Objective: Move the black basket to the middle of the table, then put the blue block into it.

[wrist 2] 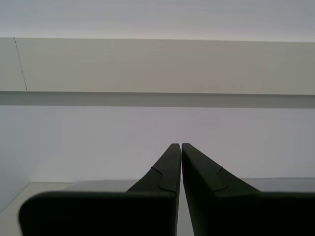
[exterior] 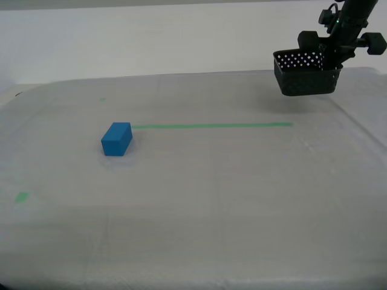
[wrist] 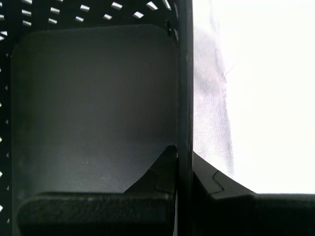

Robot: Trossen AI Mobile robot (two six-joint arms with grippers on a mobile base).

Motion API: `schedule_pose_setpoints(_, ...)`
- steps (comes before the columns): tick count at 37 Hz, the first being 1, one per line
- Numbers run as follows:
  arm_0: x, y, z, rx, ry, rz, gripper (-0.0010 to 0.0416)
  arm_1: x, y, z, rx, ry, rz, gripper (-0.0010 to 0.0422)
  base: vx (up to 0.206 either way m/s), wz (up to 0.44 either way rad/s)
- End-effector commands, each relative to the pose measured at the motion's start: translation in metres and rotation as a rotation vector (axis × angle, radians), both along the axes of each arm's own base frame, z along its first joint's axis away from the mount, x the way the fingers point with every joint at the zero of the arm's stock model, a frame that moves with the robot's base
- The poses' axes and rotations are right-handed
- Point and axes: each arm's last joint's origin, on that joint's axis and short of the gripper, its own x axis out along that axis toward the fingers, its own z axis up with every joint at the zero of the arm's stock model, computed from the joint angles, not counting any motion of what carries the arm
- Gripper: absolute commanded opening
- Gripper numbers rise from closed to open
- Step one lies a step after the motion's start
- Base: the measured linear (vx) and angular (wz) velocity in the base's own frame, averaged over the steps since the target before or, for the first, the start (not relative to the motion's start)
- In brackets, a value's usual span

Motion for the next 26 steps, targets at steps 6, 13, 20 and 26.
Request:
schedule_pose_setpoints(6,-0.009,0.012,0.013,0.007,-0.010,0.010,-0.0001,0.000,0.000,0.001,0.001,-0.004,0.000,0.0000,0.000,0.000)
schedule_pose_setpoints(13,-0.024,0.025,0.012,0.024,-0.013,0.004,-0.0001,0.000,0.000,0.001,0.001,-0.004,0.000,0.0000,0.000,0.000)
schedule_pose_setpoints(20,-0.045,0.039,0.006,0.060,-0.032,-0.021,-0.0001,0.000,0.000,0.001,0.001,-0.004,0.000,0.0000,0.000,0.000)
schedule_pose_setpoints(26,-0.060,0.053,0.005,0.067,-0.038,0.015,-0.0001,0.000,0.000,0.001,0.001,-0.004,0.000,0.0000,0.000,0.000)
